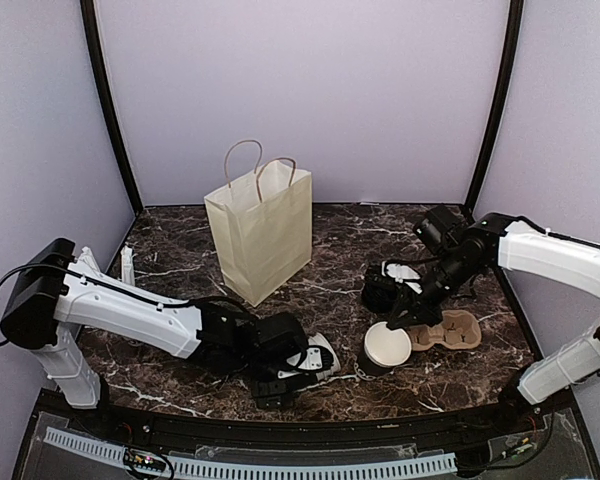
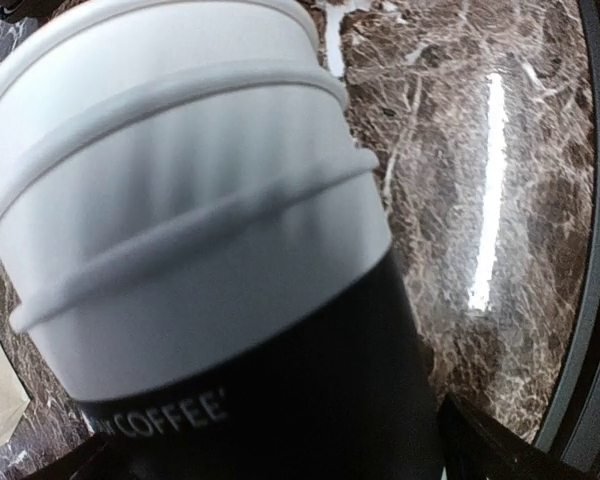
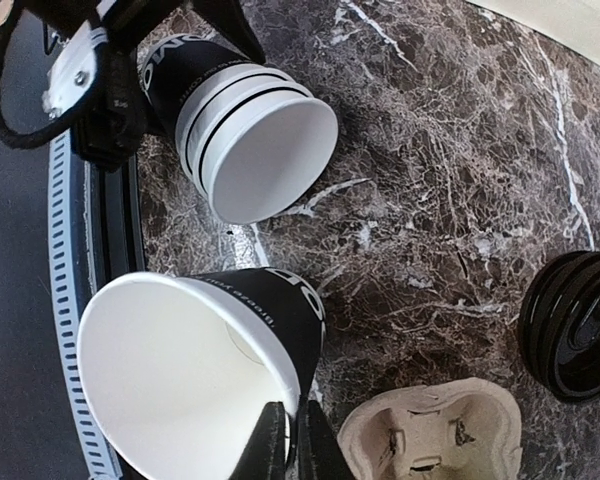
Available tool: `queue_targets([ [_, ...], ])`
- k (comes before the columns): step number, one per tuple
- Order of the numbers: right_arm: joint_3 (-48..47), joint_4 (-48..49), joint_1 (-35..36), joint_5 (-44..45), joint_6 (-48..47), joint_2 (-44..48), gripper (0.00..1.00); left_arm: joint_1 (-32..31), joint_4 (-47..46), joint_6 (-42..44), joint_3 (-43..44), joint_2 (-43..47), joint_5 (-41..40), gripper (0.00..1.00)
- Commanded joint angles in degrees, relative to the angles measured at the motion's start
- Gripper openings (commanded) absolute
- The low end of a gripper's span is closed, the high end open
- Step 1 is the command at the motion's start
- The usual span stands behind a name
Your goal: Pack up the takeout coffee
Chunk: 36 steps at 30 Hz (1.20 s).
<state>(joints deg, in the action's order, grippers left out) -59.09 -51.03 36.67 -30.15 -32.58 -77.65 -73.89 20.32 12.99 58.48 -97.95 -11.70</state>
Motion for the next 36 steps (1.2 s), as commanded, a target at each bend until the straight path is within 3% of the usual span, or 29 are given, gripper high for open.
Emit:
queue_targets([
  [1,0.3,1.4,0.7,0.2,0.5,1.3,0.13,1.0,2.7,-5.1,2.9,-1.6,0.0,0.99],
  [4,0.8,1.6,0.6,0.4,0.6,2.1,0.23,1.2,2.7,-6.3,3.3,-2.4,0.3,0.99],
  [7,0.4,0.7,0.7,-0.3,0.3,2.6,0.28,1.6,2.9,-6.8,3.5,-2.4,1.3,0.96],
  [20,-8.0,-2.5,0.2,-7.8,-1.1,2.2,0.33,5.8,2.6,-11.3,3.3,6.9,6.8,0.84],
  [25,-9.6,-1.6,0.3,-10.2,-0.4,0.8,0.34,6.1,2.7,-12.7,2.8,10.7,5.5,0.82],
  [29,-11.4,2.3,0.5,-13.8,4.5,-2.2,0.40,6.7,-1.6,-15.8,1.1,15.0,3.7,0.82],
  [36,-16.2,3.0,0.9,-21.3,5.3,-7.2,0.44,6.9,-12.6,-16.9,-1.6,20.3,2.4,0.82],
])
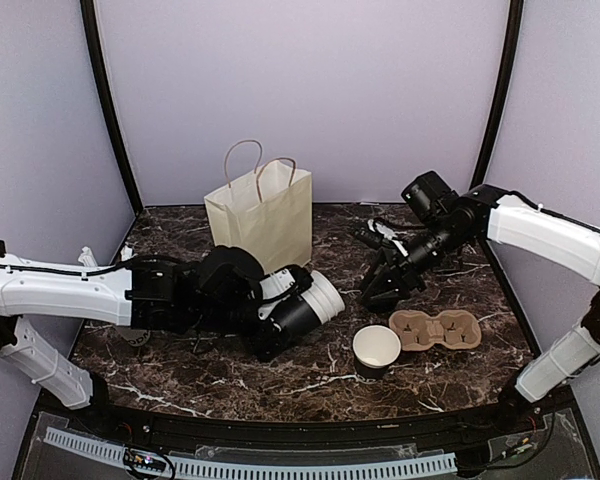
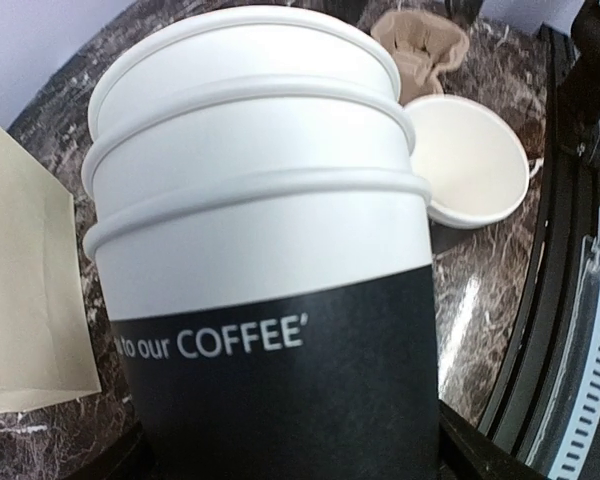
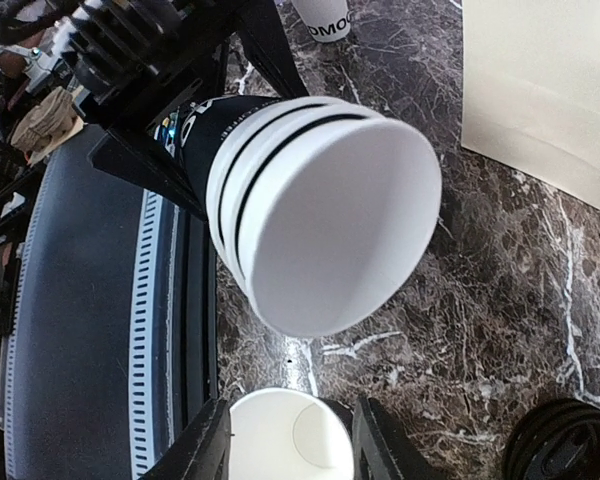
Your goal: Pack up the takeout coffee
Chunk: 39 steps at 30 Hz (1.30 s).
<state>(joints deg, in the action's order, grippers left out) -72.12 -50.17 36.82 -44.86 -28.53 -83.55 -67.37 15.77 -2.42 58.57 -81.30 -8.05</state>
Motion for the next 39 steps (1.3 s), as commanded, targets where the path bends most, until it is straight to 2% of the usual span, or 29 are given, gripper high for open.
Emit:
queue_targets([
  [1,-3.6,2.4,0.9,-7.5,1.3,-1.5,0.44,0.4,-8.7,-1.5,-1.7,3.7,-1.6,0.83],
  [9,-5.3,3.9,3.9,-10.0,1.0,-2.2,0.43,0.4,-10.7,-1.1,-0.9,3.0,-1.1,0.82],
  [16,-6.8,4.5,5.1,-10.0,1.6,-3.4,0.38,0.5,-11.7,-0.4,-0.5,2.7,-0.1,0.82],
  [23,-7.2,8.1,5.1,-3.9,3.4,-2.7,0.37,0.5,-12.0,-0.6,-0.7,2.8,0.8,0.81],
  [27,-7.4,8.0,5.1,-6.9,3.2,-3.6,0.27,0.5,-13.0,-0.6,-1.4,3.1,0.7,0.81],
  [32,-9.7,2.8,5.1,-11.0,-1.4,-5.9,0.00,0.6,-13.5,0.0,-1.1,2.1,-0.5,0.83],
  [35,-9.8,2.2,5.2,-9.9,-2.1,-5.8,0.00,0.8,-13.0,0.3,-1.0,1.8,-3.4,0.92],
  [39,-10.7,-0.2,5.0,-4.6,-4.3,-5.7,0.00,1.2,-12.0,1.9,-1.3,2.0,-5.6,0.98],
])
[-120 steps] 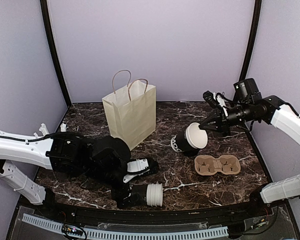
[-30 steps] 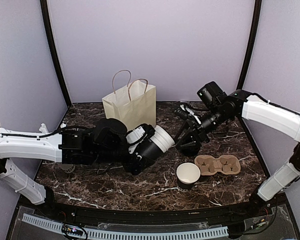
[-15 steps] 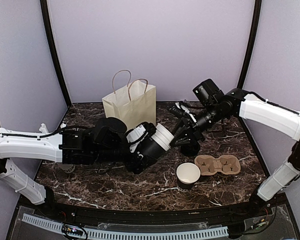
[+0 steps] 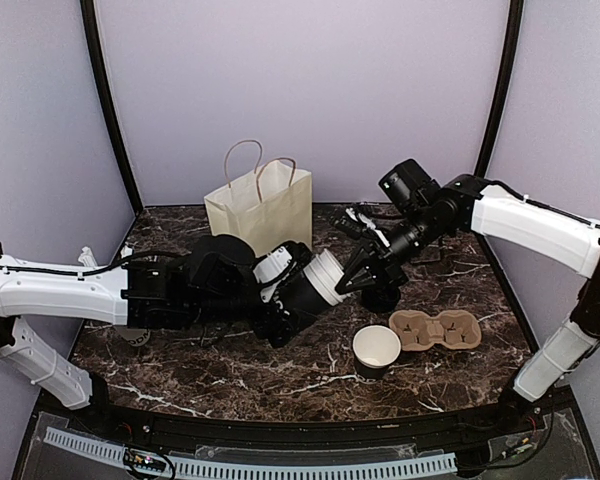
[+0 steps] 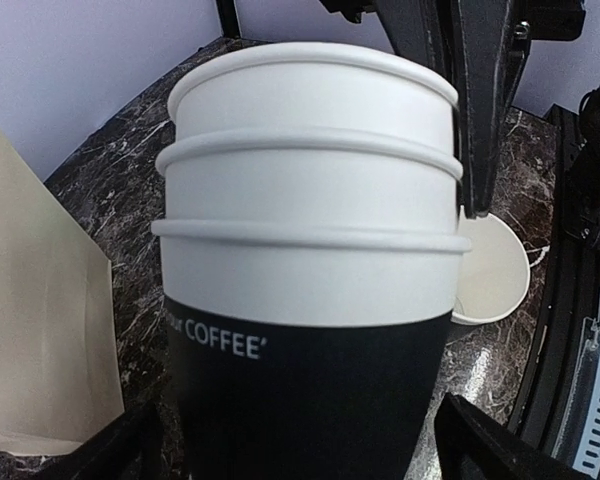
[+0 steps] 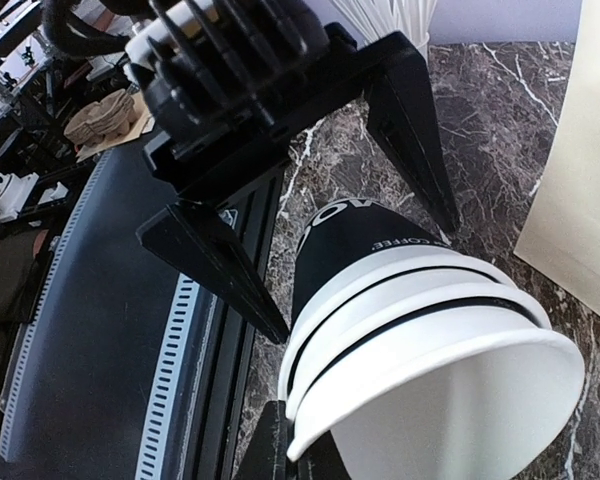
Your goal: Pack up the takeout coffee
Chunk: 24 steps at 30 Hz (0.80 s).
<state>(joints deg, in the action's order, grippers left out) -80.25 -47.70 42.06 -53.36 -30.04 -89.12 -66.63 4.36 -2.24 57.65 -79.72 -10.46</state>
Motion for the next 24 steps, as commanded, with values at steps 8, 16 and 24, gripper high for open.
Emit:
queue_targets([
  [8,-13.5,-16.1,-6.3,25.2,-11.4,-4.0,0.00,0.4,3.0,7.4,-1.7,2.7,-3.8,0.99],
  [16,-31.3,-28.3,-15.3,41.1,-10.2,-13.9,0.00,0.5,3.0,12.5,2.5,-2.8,-0.3,0.99],
  [24,-35.5,-33.5,-22.1,56.6,-13.0,-16.8,0.00,0.6,-0.3,18.0,6.5,-10.4,3.0,0.99],
])
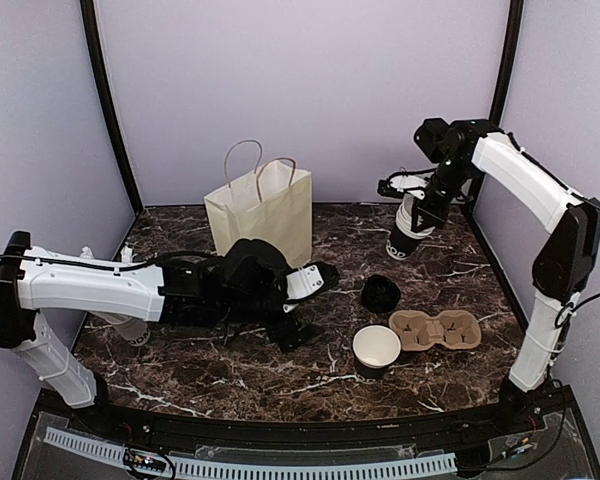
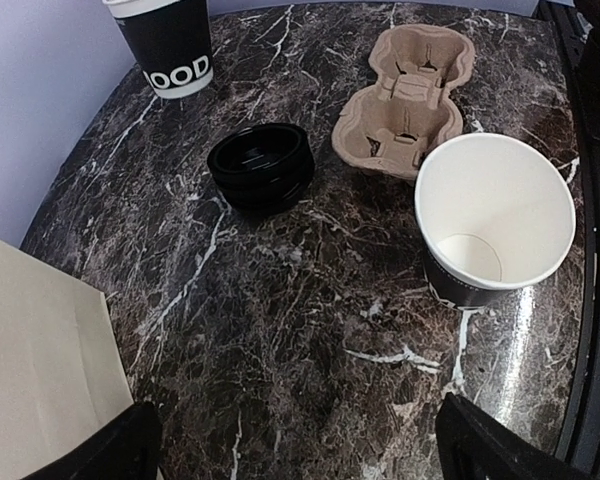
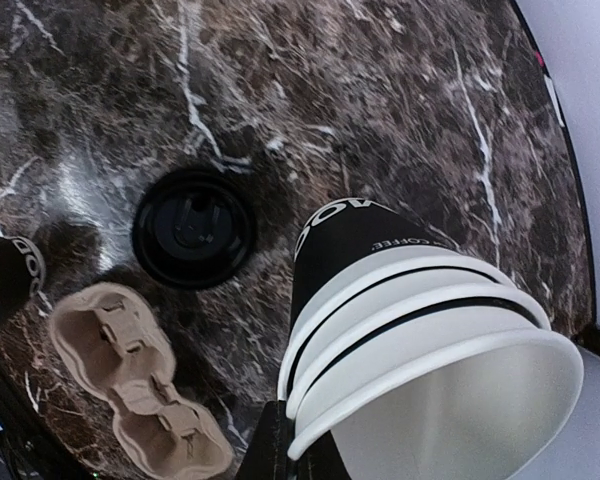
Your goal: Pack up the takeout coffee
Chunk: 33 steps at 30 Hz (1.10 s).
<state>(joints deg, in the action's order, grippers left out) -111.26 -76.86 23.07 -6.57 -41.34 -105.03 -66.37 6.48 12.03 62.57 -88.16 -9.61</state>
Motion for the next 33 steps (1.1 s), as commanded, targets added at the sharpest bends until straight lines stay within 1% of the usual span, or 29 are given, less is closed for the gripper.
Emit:
queue_targets([
  [1,-4.6,-4.4,-3.9,11.6,-2.3,-0.9,0.00,0.4,-3.2,3.8,1.4,-2.2,2.7,0.99],
  [4,-3.0,-4.4,-5.6,17.5,-4.5,-0.5,0.00,0.4,-4.0,3.2,0.0,-2.6,4.3,0.99],
  [7,-1.6,-4.4,-7.2,19.0,-7.2,-0.8,0.00,0.4,-2.6,2.5,-0.5,-1.8,5.8,0.99],
  [12,-2.8,-4.4,-10.1,18.3,-8.5,-3.9,0.00,0.3,-2.5,1.9,-1.6,0.5,7.3,0.99],
  [19,-3.3,-4.4,-13.6,15.1,-9.8,-7.2,0.00,-0.6,-0.2,3.4,-1.8,1.7,4.5,0.98],
  [22,-3.8,-4.4,-14.5,12.4,-9.5,-8.2,0.00,-1.1,-0.1,4.1,-2.0,1.4,3.9,0.98],
  [28,-3.4,-4.3,-15.4,10.6,-9.0,-9.9,0.00,-2.2,0.6,4.4,-2.0,0.4,2.9,0.98],
  [31,-3.1,-4.3,-16.1,9.7,-8.7,-10.9,0.02,-2.5,0.8,4.8,-1.9,-0.1,2.0,0.98],
  [33,-3.0,-4.3,-16.5,9.6,-8.5,-11.4,0.05,-2.6,1.3,5.4,-1.8,-0.5,1.1,0.98],
])
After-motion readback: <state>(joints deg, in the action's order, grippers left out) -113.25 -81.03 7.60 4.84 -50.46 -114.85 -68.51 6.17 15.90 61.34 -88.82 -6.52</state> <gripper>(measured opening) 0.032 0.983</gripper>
